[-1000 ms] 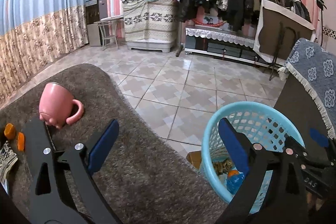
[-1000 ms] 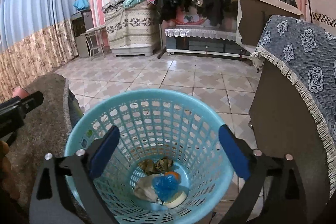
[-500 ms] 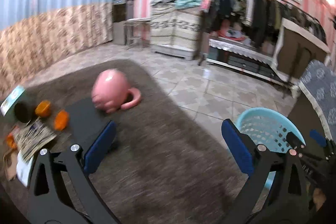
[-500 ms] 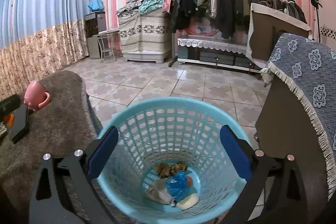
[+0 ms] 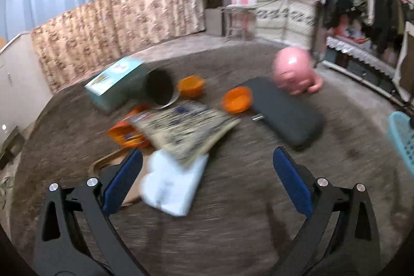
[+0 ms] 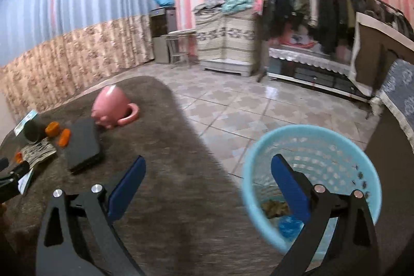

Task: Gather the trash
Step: 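Grasp the white receipt with the left tool while the right tool grasps the printed snack bag, then carry receipt and snack bag over the blue basket and open both tools to drop them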

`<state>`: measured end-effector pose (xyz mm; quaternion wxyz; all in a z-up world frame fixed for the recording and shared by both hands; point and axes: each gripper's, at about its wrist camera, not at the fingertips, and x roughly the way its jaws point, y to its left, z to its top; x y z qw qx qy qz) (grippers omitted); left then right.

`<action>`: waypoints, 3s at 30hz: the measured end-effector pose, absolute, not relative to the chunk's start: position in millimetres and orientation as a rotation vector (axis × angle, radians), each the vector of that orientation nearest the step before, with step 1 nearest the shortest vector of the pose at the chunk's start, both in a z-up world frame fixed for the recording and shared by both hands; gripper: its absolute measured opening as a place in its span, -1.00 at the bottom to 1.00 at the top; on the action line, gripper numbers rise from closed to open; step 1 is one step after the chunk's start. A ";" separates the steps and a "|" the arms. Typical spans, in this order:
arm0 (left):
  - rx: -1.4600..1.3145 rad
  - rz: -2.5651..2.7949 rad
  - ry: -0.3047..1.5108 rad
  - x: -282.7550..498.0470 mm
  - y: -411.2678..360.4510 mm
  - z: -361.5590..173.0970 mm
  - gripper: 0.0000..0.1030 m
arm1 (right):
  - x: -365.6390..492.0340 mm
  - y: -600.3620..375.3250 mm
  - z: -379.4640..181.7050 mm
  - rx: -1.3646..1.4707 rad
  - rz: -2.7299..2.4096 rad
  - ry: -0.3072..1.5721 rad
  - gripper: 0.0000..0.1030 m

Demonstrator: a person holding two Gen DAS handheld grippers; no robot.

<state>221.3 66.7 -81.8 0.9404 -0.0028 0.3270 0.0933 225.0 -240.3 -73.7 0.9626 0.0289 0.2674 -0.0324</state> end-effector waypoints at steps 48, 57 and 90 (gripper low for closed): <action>-0.053 0.287 0.533 117.5 198.5 -33.8 0.08 | 219.8 -124.6 -78.7 -0.123 0.145 0.566 0.85; -0.107 0.467 0.542 163.1 248.7 -78.0 0.08 | 235.1 -57.2 -84.2 -0.181 0.322 0.614 0.85; -0.218 0.497 0.567 168.5 271.9 -101.5 0.08 | 280.1 31.5 -110.9 -0.190 0.531 0.762 -0.96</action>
